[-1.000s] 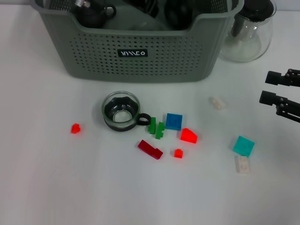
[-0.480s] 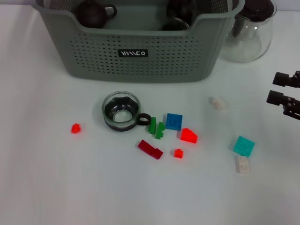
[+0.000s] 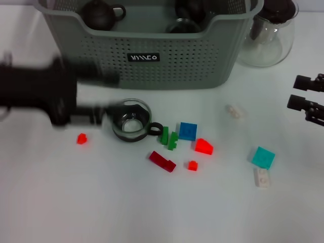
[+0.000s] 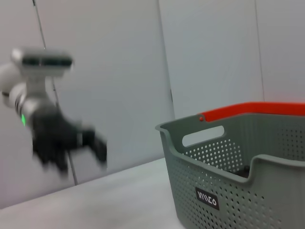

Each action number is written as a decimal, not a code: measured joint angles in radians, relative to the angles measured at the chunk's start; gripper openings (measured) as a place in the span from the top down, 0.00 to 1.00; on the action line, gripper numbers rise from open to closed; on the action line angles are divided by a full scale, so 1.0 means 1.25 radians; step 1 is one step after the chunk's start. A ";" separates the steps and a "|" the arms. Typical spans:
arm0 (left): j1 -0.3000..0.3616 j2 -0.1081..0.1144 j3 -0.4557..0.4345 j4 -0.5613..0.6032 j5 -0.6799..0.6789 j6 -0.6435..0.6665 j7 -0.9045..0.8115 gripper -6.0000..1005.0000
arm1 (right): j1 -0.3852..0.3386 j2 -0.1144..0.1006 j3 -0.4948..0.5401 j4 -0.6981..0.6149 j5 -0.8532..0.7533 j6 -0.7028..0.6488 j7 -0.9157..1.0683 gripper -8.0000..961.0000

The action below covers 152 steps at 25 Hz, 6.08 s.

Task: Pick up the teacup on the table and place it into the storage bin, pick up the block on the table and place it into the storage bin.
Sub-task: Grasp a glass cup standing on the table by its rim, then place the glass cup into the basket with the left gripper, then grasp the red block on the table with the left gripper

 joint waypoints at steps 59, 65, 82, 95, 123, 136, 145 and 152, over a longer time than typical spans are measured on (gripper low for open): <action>0.025 -0.098 0.325 -0.016 0.269 -0.420 0.051 0.90 | 0.066 -0.039 -0.003 -0.004 -0.081 0.049 0.226 0.49; 0.020 -0.095 0.272 0.024 0.265 -0.337 0.047 0.92 | 0.063 -0.039 -0.003 -0.005 -0.079 0.049 0.226 0.49; -0.251 0.038 -0.173 -0.127 -0.132 -0.097 -0.278 0.90 | 0.064 -0.039 -0.004 -0.006 -0.081 0.033 0.226 0.49; -0.525 0.128 0.130 -0.304 0.350 -0.545 -0.642 0.85 | 0.072 -0.031 -0.006 -0.006 -0.082 0.026 0.208 0.49; -0.265 0.012 -0.069 0.076 0.002 -0.264 -0.509 0.53 | 0.080 -0.029 -0.007 0.000 -0.080 0.026 0.205 0.49; 0.073 0.017 -0.104 -0.224 -0.053 -0.109 0.255 0.54 | 0.090 -0.028 -0.007 0.001 -0.080 0.033 0.211 0.49; 0.153 -0.050 -0.106 -0.352 -0.027 -0.293 0.518 0.54 | 0.092 -0.028 -0.007 0.003 -0.082 0.034 0.212 0.49; 0.161 -0.065 -0.106 -0.410 -0.027 -0.393 0.551 0.54 | 0.088 -0.028 -0.007 0.003 -0.082 0.035 0.211 0.49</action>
